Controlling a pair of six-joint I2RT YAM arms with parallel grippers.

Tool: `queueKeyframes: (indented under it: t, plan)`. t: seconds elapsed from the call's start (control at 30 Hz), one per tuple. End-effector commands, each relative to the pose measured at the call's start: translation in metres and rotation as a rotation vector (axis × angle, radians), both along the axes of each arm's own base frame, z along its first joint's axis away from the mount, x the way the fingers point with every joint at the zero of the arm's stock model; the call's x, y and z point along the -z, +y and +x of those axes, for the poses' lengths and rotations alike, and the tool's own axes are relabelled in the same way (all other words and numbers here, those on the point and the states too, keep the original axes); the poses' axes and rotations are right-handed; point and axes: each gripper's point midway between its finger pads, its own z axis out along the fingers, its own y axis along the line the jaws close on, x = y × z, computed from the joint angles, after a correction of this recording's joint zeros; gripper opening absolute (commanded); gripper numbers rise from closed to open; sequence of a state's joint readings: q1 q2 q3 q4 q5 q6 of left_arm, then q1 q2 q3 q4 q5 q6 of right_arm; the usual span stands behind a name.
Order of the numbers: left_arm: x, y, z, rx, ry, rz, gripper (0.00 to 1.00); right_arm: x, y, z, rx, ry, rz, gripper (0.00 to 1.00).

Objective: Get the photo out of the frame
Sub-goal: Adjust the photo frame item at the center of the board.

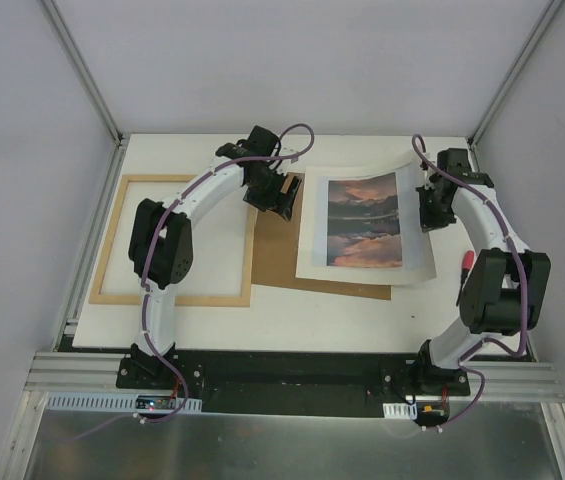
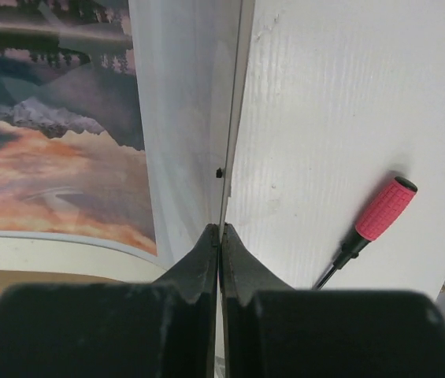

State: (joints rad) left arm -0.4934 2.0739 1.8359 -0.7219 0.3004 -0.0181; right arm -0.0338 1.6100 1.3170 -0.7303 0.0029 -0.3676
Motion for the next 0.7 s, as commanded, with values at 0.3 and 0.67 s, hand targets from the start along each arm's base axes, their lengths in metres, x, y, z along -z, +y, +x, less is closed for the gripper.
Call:
queueKeyframes:
  t: [0.3, 0.67]
  plan:
    - [0.008, -0.036, -0.018, 0.108, 0.17, -0.229, 0.88, -0.079, 0.036, 0.005, -0.02, -0.047, 0.487, 0.0]
    - [0.016, -0.05, 0.017, 0.099, 0.215, -0.389, 0.93, -0.075, 0.027, -0.009, 0.115, 0.049, 0.899, 0.0]
